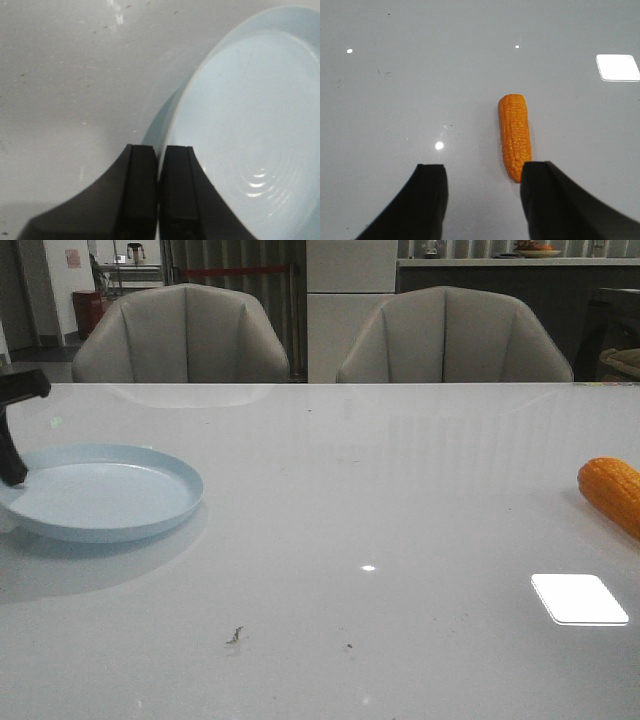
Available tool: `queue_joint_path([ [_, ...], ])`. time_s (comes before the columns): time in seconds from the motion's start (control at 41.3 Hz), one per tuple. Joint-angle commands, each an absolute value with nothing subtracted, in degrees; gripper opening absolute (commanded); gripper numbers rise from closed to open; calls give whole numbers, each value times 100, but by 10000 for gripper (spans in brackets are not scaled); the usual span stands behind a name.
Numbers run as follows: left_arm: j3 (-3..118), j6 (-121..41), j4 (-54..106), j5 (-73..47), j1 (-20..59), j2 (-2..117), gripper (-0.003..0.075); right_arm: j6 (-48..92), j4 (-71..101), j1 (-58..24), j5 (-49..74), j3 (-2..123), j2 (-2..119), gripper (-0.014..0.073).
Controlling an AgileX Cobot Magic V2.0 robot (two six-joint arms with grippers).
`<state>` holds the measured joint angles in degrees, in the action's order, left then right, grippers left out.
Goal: Place corn on plate with both arms
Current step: 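Lower the left gripper onto the rim of the light blue plate, then grip the plate rim with the left gripper and drag it toward the table center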
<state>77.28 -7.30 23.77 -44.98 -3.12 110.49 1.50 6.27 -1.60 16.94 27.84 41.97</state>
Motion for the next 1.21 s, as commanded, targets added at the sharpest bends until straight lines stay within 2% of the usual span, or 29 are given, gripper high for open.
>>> queue_joint_path([
  [0.0, 8113, -710, 3054, -4680, -282, 10790, 94, 149, 601, -126, 1273, 2991, 4204, 451],
  [0.242, 8355, -720, 3546, -4988, 147, 10790, 94, 149, 601, -126, 1273, 2991, 4204, 451],
  [0.46, 8355, -720, 3559, -4965, 889, 10790, 94, 149, 601, -126, 1293, 2991, 4204, 451],
  [0.823, 8355, -720, 3548, -4246, 1963, 10790, 94, 149, 601, -126, 1302, 2991, 4204, 451],
  [1.186, 8343, -720, 3460, -3903, 2217, 10851, 94, 149, 601, -126, 1309, 2991, 4204, 451],
])
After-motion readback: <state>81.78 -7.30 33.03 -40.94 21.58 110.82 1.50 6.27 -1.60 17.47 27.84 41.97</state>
